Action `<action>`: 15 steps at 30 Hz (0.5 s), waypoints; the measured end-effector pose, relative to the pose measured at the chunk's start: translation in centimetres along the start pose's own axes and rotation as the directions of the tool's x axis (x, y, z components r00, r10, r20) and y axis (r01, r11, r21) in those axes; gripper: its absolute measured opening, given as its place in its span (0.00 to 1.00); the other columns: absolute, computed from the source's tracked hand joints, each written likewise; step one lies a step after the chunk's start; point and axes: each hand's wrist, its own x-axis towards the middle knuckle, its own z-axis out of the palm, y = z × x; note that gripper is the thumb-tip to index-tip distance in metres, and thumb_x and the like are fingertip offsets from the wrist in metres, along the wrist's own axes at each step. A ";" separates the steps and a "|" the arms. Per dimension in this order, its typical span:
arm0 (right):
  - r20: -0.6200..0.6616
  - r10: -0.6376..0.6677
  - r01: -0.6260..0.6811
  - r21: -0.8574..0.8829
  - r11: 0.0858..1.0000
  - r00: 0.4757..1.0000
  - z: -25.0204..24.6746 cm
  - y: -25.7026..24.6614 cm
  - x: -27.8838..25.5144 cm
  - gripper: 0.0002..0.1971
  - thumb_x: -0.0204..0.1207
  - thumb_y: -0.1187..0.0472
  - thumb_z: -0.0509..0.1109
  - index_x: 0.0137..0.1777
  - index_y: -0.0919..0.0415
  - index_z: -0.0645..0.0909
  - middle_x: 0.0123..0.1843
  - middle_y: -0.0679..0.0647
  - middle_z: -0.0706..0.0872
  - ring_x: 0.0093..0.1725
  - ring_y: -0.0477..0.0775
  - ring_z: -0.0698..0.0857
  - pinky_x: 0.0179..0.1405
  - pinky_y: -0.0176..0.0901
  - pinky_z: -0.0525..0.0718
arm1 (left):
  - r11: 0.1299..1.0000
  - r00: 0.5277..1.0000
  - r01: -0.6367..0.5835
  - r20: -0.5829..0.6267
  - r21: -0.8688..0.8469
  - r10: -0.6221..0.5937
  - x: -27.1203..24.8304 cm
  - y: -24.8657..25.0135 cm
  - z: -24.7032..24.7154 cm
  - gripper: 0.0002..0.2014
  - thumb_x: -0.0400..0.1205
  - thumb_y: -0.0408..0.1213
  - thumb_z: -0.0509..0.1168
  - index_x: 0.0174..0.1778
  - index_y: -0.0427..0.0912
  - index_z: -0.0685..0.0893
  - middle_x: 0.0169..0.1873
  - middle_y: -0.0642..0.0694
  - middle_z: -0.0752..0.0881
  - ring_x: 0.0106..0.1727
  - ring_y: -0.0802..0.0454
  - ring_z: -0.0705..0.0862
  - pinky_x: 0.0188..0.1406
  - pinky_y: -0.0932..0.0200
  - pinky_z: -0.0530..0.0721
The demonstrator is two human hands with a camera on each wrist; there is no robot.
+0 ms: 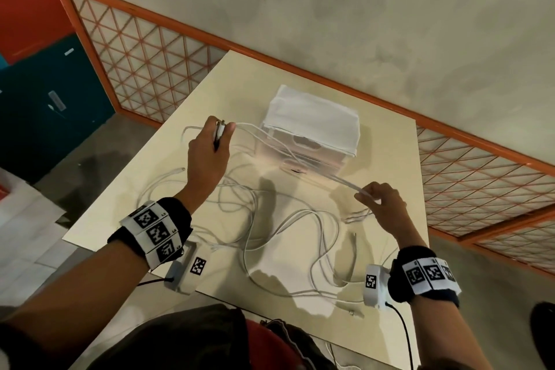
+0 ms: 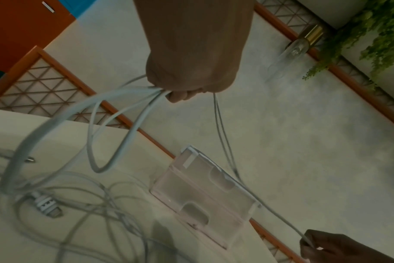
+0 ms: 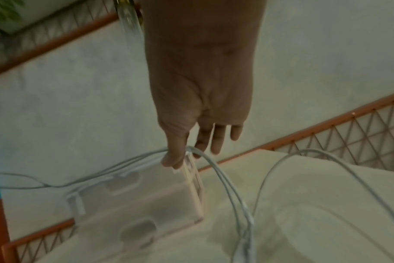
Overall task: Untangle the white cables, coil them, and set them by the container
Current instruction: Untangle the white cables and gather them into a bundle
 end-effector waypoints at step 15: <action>0.141 0.560 -0.561 -0.035 0.827 0.817 6.6 5.7 -4.7 0.38 0.66 0.64 0.80 0.69 0.77 0.63 0.67 0.71 0.76 0.66 0.71 0.78 0.63 0.57 0.80 | 0.988 0.971 -0.137 0.206 0.068 0.121 -3.1 1.3 4.2 0.15 0.84 0.46 0.60 0.36 0.44 0.65 0.18 0.54 0.66 0.22 0.46 0.67 0.28 0.55 0.66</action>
